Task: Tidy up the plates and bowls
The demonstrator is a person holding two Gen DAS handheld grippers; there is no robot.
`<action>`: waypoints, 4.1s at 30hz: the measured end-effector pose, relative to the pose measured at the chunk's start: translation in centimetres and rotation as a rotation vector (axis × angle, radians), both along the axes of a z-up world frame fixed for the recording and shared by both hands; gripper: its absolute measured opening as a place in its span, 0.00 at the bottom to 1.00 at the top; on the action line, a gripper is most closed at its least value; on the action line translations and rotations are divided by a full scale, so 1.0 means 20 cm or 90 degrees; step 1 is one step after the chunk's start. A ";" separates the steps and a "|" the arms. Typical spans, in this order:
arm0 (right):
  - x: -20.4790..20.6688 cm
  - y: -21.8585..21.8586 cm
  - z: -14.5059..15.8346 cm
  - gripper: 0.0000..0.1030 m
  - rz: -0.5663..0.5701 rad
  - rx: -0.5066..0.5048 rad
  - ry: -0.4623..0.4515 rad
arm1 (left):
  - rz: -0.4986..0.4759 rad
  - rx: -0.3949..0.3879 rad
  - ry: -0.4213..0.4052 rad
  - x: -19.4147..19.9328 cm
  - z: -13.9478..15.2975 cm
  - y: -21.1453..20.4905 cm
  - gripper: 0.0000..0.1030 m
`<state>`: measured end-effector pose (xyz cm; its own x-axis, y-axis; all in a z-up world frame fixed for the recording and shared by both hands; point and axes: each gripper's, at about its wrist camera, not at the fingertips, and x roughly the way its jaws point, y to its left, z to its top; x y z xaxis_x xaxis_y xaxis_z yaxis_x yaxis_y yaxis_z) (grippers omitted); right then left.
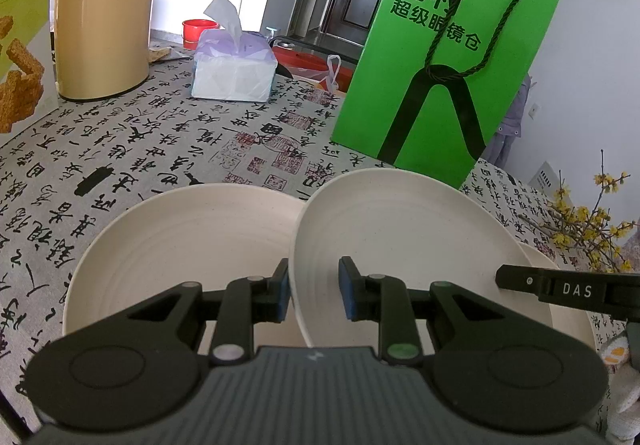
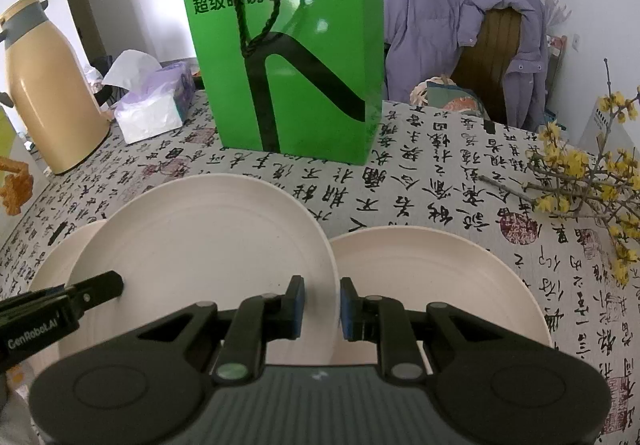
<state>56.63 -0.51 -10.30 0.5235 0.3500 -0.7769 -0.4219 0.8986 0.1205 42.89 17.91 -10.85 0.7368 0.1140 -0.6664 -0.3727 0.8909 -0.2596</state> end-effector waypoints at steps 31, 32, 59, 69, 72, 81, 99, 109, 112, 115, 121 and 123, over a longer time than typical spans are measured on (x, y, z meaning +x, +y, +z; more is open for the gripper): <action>-0.02 -0.01 0.05 0.16 -0.001 0.022 -0.009 | 0.005 0.003 -0.015 -0.03 0.04 0.01 0.24; -0.02 -0.01 0.06 0.15 -0.001 0.023 -0.011 | 0.005 0.000 -0.016 -0.03 0.04 0.01 0.24; -0.11 -0.05 0.20 0.16 0.002 0.063 -0.041 | 0.012 0.019 -0.057 -0.11 0.17 -0.01 0.24; -0.14 -0.05 0.24 0.16 0.009 0.071 -0.055 | 0.021 0.010 -0.071 -0.15 0.23 0.00 0.24; -0.15 -0.07 0.26 0.16 0.006 0.076 -0.057 | 0.018 0.013 -0.078 -0.16 0.27 -0.01 0.24; -0.21 -0.11 0.32 0.16 0.005 0.089 -0.065 | 0.019 0.022 -0.095 -0.21 0.36 -0.05 0.24; -0.35 -0.19 0.43 0.16 0.004 0.098 -0.081 | 0.013 0.025 -0.106 -0.34 0.47 -0.10 0.24; -0.45 -0.23 0.48 0.16 0.001 0.102 -0.090 | 0.007 0.034 -0.117 -0.44 0.52 -0.14 0.24; -0.49 -0.23 0.49 0.16 0.001 0.099 -0.094 | 0.008 0.031 -0.118 -0.46 0.53 -0.15 0.24; -0.51 -0.24 0.50 0.16 0.001 0.101 -0.094 | 0.007 0.031 -0.119 -0.49 0.54 -0.15 0.24; -0.58 -0.27 0.52 0.16 -0.001 0.103 -0.100 | 0.002 0.030 -0.122 -0.55 0.56 -0.18 0.24; -0.60 -0.28 0.53 0.16 -0.002 0.103 -0.103 | 0.000 0.033 -0.125 -0.57 0.57 -0.19 0.24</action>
